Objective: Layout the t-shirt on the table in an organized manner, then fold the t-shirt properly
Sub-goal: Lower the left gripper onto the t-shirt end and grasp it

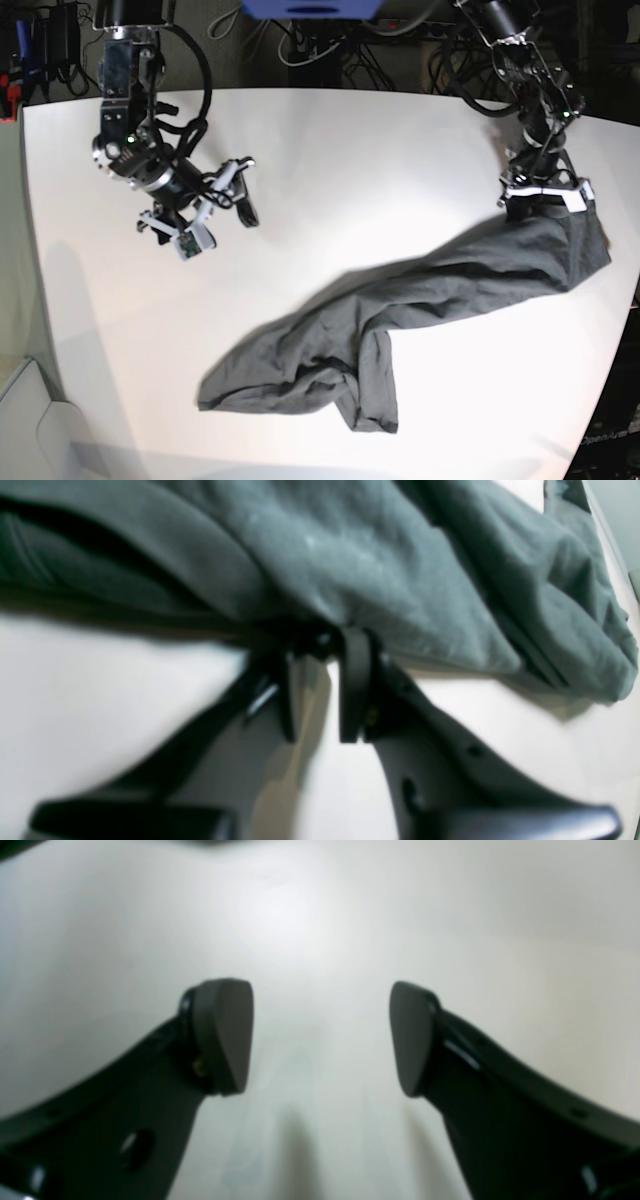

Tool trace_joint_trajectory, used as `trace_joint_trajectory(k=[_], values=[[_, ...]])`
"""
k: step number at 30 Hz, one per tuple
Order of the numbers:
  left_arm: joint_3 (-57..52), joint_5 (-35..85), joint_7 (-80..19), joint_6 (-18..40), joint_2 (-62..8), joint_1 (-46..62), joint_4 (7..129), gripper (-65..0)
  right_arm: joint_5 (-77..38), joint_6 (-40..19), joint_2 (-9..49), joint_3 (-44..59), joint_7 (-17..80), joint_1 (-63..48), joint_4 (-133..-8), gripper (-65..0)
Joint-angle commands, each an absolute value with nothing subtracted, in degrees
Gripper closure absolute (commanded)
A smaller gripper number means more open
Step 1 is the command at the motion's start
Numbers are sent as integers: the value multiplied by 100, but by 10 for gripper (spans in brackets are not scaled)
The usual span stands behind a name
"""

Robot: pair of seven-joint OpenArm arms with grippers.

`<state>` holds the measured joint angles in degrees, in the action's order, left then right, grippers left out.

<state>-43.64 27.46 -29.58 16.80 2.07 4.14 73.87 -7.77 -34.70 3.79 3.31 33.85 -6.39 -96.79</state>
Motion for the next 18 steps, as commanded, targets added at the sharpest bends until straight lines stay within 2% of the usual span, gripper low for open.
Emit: trace_joint_trajectory(k=[1,4,7,8,14,18], values=[[-4347,2448,-3486,1499,251,505,7319,-101,-857,-3486,409,338,3240,-576,-9771,-433],[-4347,2448,-3486,1499,251,514,7319,-89,-857,-3486,409,338,3240,-576,-9771,-433],[-4347,2448,-3486,1499,251,514,7319,-7,-857,-3486,409,338,3240,-576,-9771,-433],[-4347,2448,-3486,1499,251,514,7319,0,-857,-3486,409,338,3240,-576,-9771,-433],[-4347,2492,-3477,1508,251,620,7503,-8,-857,-3486,409,338,3240,-576,-9771,-433],[-4356,2501,-3477,1508,286,760,8075,-8,-857,-3486,409,347,3240,-576,-9771,-433]])
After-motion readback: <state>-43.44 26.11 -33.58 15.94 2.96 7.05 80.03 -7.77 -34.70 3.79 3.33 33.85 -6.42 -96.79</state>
